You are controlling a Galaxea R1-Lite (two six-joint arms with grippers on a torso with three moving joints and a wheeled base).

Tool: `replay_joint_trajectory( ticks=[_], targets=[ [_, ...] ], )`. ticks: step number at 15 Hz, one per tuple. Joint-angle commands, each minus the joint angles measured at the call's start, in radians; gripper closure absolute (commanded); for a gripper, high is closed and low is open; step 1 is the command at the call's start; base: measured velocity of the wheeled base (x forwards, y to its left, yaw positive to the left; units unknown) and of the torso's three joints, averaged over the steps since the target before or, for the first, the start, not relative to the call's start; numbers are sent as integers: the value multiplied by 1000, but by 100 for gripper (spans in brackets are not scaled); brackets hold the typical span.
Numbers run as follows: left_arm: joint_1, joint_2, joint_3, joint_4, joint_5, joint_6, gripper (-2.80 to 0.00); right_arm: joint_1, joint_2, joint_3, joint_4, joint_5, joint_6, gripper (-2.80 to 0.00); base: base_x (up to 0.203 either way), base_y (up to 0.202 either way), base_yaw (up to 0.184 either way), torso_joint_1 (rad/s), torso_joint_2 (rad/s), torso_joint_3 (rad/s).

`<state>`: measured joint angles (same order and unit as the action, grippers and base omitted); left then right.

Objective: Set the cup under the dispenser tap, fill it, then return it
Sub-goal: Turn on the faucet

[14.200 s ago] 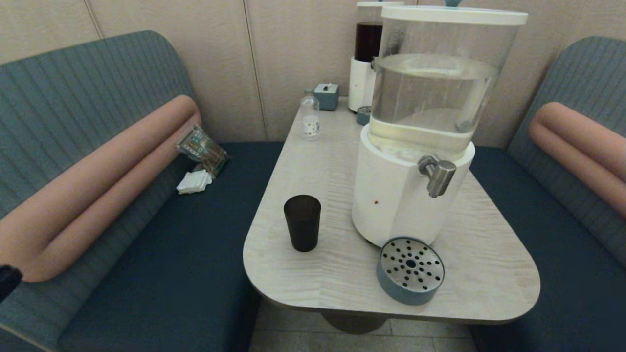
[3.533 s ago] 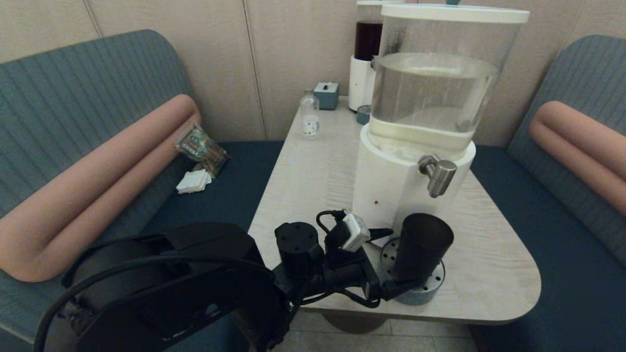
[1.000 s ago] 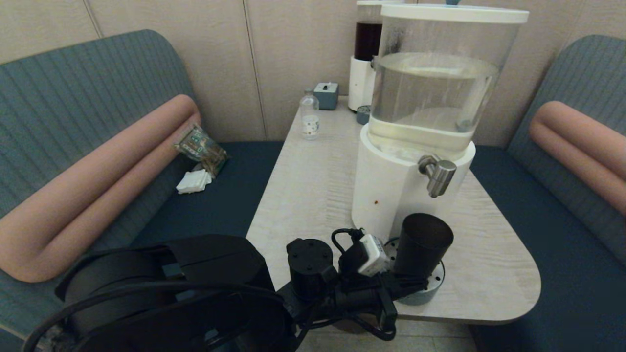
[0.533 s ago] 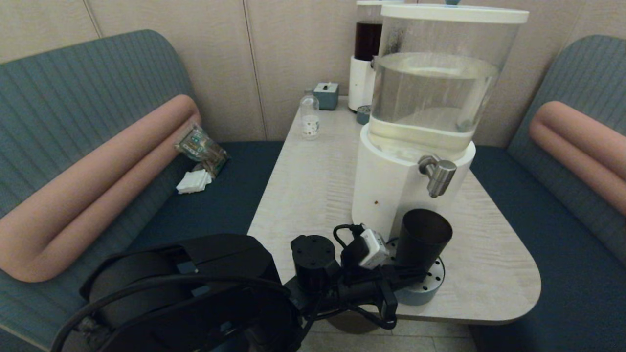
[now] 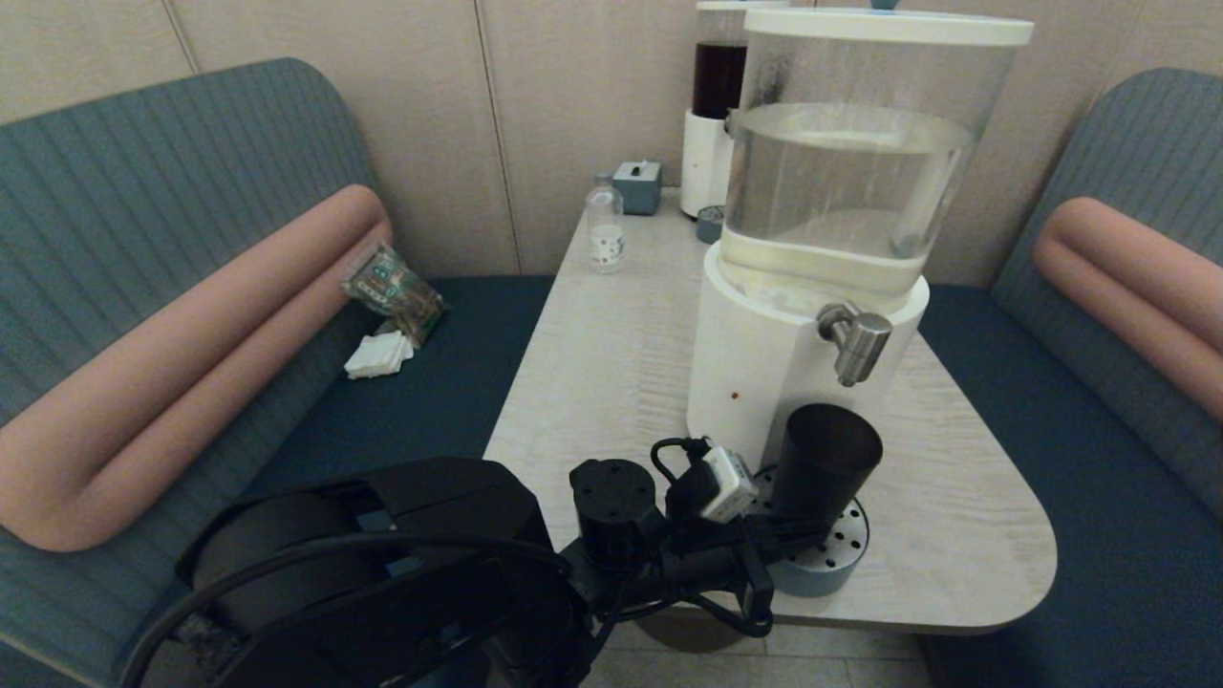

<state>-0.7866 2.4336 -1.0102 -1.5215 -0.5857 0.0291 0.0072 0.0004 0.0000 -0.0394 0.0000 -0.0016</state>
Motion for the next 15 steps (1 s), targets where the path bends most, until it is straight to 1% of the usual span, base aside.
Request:
replay_joint_trajectory(
  ticks=[1,4,6,7,10,11,12,13,14,15],
  targets=[
    [3,2,-2,-8,-3,0,0,0,-3,14,-1,0,0,0,0,0,0,0,0,0],
    [4,-2,4,-8,-3,0,0,0,-3,15,-1,0,0,0,0,0,0,0,0,0],
    [2,-45,31,-8,-3,0,0,0,-3,14,-1,0,0,0,0,0,0,0,0,0],
    [-2,-82,72,-8,-4,0,0,0,-3,15,0,0,0,0,0,0,0,0,0,0],
    [-20,-244,245,-8,-3,-2,0,0,-3,15,-1,0,0,0,0,0,0,0,0,0],
    [-22,-308,300,-8,15,-8,0,0,-3,15,-1,0,1,0,0,0,0,0,0,0],
    [-21,-362,344,-9,45,-19,0,0,-3,15,-1,0,0,0,0,0,0,0,0,0],
    [-17,-426,377,-9,89,-34,0,0,-3,15,-1,0,0,0,0,0,0,0,0,0],
    [-9,-494,406,-9,153,-56,0,0,-3,15,-1,0,0,0,0,0,0,0,0,0],
    [1,-563,430,-8,240,-87,0,0,-3,15,-1,0,0,0,0,0,0,0,0,0]
  ],
)
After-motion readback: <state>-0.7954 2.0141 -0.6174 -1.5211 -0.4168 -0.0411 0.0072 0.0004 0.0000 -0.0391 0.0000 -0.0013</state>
